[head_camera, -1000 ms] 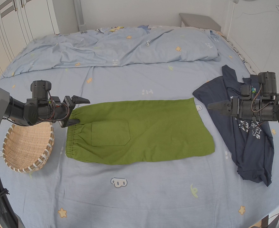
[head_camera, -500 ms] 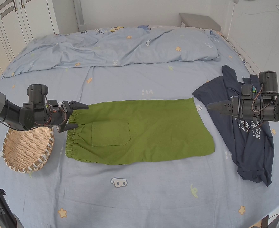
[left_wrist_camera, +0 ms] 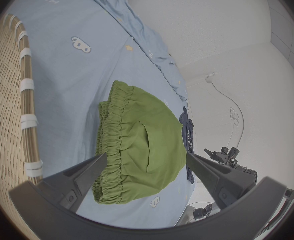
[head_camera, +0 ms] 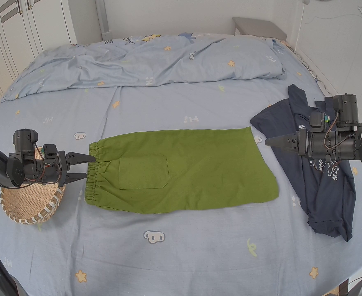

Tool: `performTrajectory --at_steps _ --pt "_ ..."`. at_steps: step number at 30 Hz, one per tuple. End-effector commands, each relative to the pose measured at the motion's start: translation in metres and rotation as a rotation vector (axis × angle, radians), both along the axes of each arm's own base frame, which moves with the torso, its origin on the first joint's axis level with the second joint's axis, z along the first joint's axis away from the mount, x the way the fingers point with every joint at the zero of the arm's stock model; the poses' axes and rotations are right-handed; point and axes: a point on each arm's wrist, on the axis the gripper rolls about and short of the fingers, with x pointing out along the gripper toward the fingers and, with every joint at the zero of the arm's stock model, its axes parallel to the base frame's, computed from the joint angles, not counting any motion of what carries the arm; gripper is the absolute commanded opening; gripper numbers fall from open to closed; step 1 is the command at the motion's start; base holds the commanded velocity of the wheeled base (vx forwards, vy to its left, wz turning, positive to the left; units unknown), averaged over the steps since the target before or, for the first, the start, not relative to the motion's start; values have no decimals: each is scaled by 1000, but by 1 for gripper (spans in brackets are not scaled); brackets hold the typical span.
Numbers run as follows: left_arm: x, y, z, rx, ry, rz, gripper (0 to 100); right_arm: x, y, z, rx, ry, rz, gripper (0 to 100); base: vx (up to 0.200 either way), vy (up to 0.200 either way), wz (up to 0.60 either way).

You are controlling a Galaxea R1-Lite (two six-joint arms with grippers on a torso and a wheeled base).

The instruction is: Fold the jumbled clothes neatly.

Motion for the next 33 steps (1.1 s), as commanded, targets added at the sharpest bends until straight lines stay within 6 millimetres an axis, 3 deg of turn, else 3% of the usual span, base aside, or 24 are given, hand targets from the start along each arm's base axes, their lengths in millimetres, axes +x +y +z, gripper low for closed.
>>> performTrajectory --at_steps 1,9,10,15,33 --pt "5 2 -16 1 26 -2 100 0 1 -1 1 3 3 100 0 0 0" --pt "7 -11 -19 49 25 0 100 0 1 0 0 2 3 100 0 0 0" --pt "10 -16 -23 136 27 55 100 0 1 -1 0 3 3 100 0 0 0" --pt "11 -25 -28 188 25 58 100 -1 1 -1 0 3 5 100 0 0 0" --pt "12 -34 -32 234 7 33 100 -2 4 -4 -2 11 15 100 0 0 0"
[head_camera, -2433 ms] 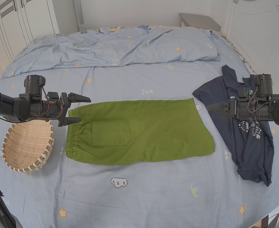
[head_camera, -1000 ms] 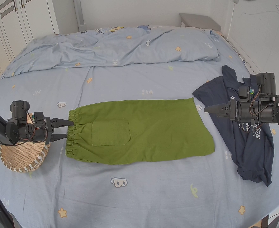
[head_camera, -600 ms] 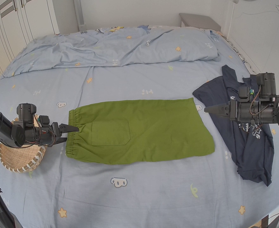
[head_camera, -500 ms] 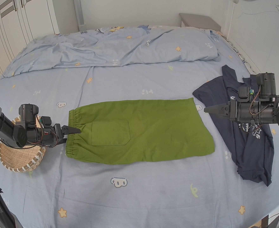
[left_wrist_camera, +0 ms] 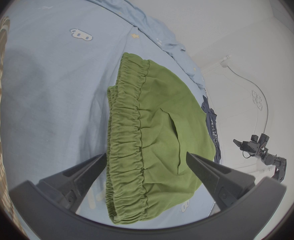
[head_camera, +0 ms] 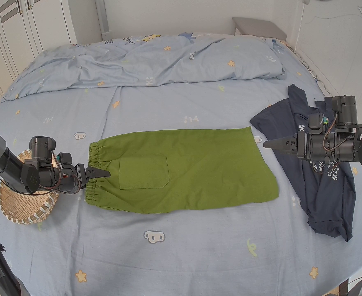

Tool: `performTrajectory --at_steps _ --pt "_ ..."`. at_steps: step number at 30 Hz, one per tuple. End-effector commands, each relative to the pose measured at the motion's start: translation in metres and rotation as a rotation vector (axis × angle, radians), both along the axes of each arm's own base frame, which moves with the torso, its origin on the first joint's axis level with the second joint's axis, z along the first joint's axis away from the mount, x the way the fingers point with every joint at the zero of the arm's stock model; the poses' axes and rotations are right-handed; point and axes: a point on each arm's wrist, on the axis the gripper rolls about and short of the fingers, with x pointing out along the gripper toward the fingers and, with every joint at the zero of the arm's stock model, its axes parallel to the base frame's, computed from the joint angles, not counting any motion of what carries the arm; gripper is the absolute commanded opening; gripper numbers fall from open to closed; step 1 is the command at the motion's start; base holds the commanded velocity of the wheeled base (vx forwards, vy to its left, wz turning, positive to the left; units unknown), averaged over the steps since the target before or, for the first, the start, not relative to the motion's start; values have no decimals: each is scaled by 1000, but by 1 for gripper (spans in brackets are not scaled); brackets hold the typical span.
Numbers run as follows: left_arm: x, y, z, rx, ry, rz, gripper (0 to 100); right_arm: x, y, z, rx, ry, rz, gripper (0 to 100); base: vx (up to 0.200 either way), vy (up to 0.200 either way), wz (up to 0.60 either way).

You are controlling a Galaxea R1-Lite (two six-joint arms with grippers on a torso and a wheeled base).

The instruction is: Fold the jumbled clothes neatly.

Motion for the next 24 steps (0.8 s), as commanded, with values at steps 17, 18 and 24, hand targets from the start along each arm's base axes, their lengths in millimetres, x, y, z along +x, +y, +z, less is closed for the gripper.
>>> performTrajectory --at_steps 17,18,24 --pt "0 -4 -4 34 4 6 100 -1 5 -3 -5 7 16 100 0 0 0" --pt "1 -6 -5 34 6 0 100 -1 5 -2 -5 5 16 100 0 0 0" --pt "3 -15 -13 49 27 -10 100 -1 5 -2 -5 5 16 100 0 0 0"
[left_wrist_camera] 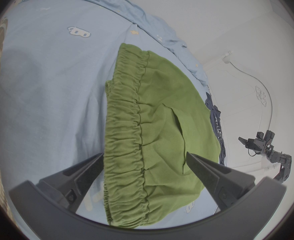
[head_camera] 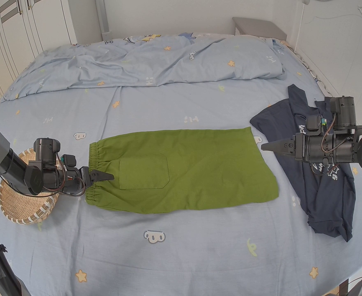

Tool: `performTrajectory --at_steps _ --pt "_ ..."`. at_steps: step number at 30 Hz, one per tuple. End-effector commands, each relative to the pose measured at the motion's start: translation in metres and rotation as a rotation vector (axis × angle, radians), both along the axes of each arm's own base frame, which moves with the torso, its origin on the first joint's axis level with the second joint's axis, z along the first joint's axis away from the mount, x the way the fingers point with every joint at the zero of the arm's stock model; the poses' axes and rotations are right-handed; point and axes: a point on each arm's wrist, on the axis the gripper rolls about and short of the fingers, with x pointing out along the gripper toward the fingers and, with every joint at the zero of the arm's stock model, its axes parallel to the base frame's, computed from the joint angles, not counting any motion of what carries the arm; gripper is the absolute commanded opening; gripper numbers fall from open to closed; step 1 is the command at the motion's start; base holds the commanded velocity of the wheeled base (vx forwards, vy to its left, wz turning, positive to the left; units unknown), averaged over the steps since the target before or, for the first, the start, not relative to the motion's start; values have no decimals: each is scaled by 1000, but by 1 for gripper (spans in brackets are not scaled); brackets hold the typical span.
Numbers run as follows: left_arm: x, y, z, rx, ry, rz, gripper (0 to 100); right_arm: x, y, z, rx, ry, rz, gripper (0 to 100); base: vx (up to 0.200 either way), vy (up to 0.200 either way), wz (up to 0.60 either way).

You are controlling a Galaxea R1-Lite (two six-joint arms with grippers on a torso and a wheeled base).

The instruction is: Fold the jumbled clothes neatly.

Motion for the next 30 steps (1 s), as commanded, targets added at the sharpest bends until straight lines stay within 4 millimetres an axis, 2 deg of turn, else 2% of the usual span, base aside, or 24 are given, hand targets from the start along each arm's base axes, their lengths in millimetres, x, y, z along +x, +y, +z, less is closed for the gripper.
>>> performTrajectory --at_steps 1,6,7,17,24,28,30 --pt "3 -6 -10 17 27 3 100 0 0 0 1 -1 1 100 0 0 0" --pt "4 -6 -6 31 18 25 100 0 -1 1 1 -4 -2 100 0 0 0" --pt "4 -6 -6 29 19 27 0 0 -1 1 1 -4 -2 100 0 0 0" --pt "3 -4 -1 22 5 27 0 -1 -2 3 2 -10 -5 100 0 0 0" --pt "-2 -3 18 12 -35 40 0 0 -4 3 4 -9 -12 100 0 0 0" --pt "-4 -2 29 -1 -54 54 0 8 -9 -2 2 0 -32 100 0 0 0" --pt "-6 -1 33 -2 -66 57 0 18 -11 -13 0 15 -42 100 0 0 0"
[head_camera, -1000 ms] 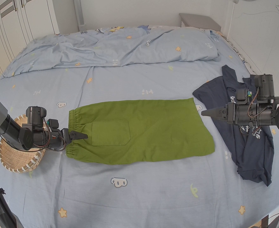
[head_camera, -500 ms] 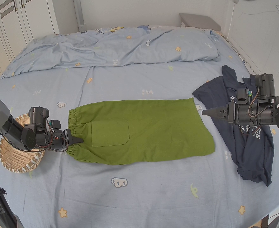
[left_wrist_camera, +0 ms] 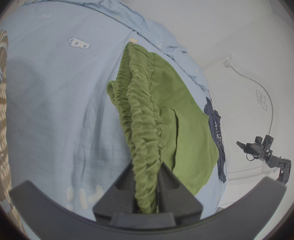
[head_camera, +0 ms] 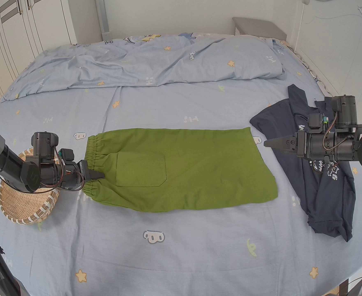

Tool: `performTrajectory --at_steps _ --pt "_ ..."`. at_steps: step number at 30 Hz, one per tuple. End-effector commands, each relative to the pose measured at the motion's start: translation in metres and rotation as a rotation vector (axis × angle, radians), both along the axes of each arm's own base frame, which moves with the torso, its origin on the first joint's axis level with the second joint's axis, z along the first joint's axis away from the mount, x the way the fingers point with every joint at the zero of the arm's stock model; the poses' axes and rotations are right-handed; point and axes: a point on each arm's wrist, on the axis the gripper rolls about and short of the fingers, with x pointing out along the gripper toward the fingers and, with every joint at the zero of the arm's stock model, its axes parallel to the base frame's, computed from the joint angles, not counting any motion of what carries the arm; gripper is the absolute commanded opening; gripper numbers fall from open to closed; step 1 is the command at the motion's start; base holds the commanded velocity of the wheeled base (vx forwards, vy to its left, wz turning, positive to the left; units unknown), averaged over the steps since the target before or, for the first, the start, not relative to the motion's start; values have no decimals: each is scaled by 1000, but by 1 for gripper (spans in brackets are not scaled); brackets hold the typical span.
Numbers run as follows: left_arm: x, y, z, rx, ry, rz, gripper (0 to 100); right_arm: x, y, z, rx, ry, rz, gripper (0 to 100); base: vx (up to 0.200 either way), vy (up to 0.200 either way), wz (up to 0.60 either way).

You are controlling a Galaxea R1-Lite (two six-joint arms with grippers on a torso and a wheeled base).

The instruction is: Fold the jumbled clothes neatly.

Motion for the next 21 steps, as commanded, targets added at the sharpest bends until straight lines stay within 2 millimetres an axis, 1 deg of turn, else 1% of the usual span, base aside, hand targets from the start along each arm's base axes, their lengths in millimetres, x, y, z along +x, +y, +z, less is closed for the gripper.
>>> performTrajectory --at_steps 1,2,5,9,10,12,13,14,16,17,21 --pt "-4 1 15 -1 -40 7 0 14 -4 -15 -3 27 -18 100 0 0 0" --pt "-4 0 15 -1 -40 5 0 19 -4 -22 -3 33 -21 100 0 0 0" --pt "-4 -2 12 -1 -32 -2 0 25 -11 -26 -2 34 -44 100 0 0 0" --pt "-3 -3 10 1 -27 -8 0 41 -12 -52 -14 97 -52 100 0 0 0" --pt "-3 -3 10 1 -27 -6 0 45 -11 -61 -21 112 -55 100 0 0 0" --pt "-3 -2 10 1 -30 -3 0 50 -10 -71 -27 121 -54 100 0 0 0" --pt "-3 -2 10 1 -30 -3 0 50 -10 -71 -27 121 -54 100 0 0 0" --pt "-3 -1 10 1 -30 -2 0 52 -10 -78 -30 137 -51 100 0 0 0" --pt "-3 -1 10 1 -30 -2 0 53 -8 -81 -33 145 -47 100 0 0 0" --pt "-2 -2 10 1 -29 -3 0 54 -6 -88 -38 159 -41 100 0 0 0" --pt "-3 -2 10 -1 -29 -4 0 58 -6 -100 -54 180 -37 100 0 0 0"
